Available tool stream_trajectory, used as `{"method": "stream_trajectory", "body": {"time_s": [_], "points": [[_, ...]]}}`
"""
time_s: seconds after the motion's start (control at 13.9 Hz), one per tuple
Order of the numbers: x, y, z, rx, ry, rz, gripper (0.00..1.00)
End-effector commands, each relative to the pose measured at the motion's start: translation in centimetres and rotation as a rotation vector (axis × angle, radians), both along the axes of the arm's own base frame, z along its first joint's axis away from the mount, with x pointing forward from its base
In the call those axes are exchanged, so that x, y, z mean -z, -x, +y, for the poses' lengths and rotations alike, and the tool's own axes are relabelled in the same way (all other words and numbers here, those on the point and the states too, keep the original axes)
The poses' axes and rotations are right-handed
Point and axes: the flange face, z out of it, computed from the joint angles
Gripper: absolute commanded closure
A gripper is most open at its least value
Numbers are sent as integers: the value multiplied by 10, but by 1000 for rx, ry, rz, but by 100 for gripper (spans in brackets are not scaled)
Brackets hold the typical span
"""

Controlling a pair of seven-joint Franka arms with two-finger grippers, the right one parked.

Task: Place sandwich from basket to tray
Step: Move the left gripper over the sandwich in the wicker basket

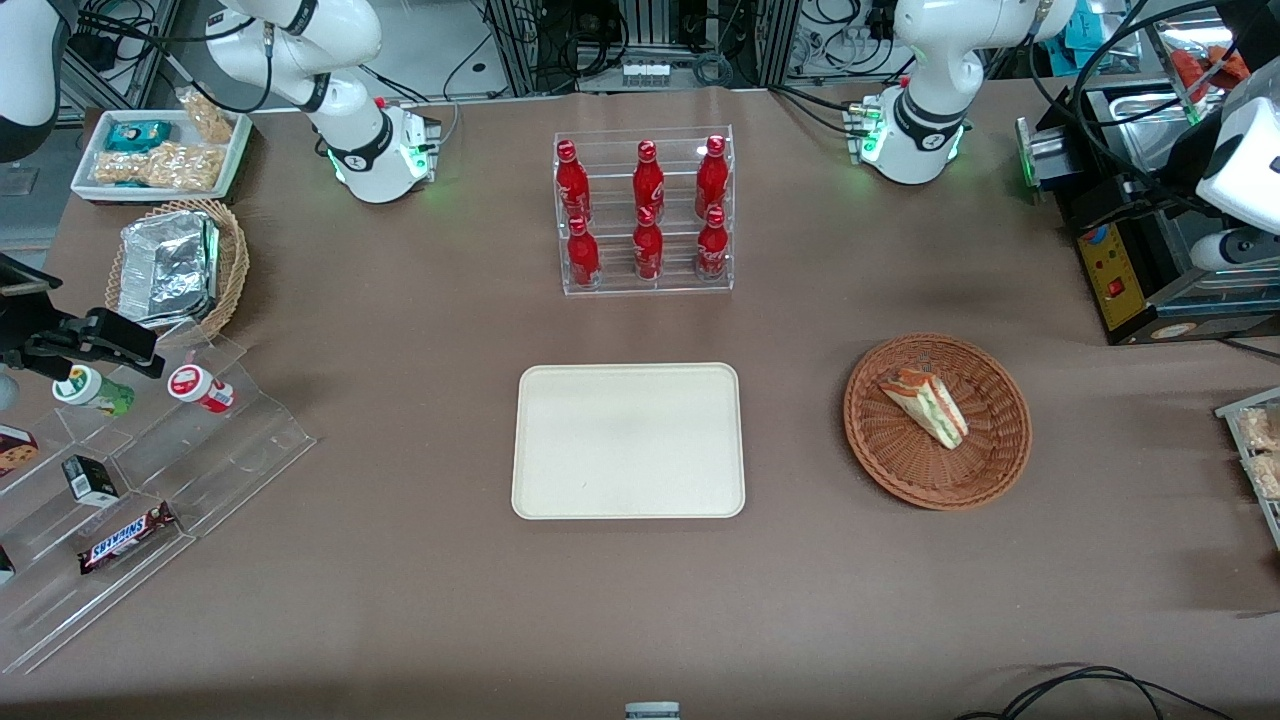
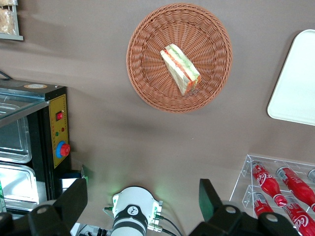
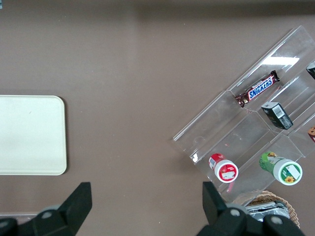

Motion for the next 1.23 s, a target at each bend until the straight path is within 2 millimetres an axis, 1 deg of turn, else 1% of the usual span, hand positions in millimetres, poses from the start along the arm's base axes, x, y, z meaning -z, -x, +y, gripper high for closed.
{"method": "stream_trajectory", "body": {"time_s": [0.0, 0.22, 0.29, 0.36, 0.43, 0.51, 0.65, 0.72, 0.79, 0.87, 0.94, 1.01, 1.08, 1.15], "points": [[-6, 5, -1, 19, 12, -8, 0], [2, 0, -1, 6, 11, 1, 0], [14, -5, 0, 4, 10, 24, 0], [38, -14, 0, 7, 11, 79, 0], [67, -25, 4, -1, 14, 142, 0], [82, -29, 16, -19, 19, 186, 0], [108, -43, 17, -26, 19, 209, 0], [130, -57, 16, -26, 21, 211, 0], [162, -75, 7, -19, 27, 200, 0], [185, -80, -6, -49, 19, 175, 0], [207, -83, -13, -133, -2, 124, 0], [231, -84, -29, -218, -19, 75, 0], [250, -85, -42, -292, -27, 30, 0], [273, -84, -46, -371, -31, -11, 0]]}}
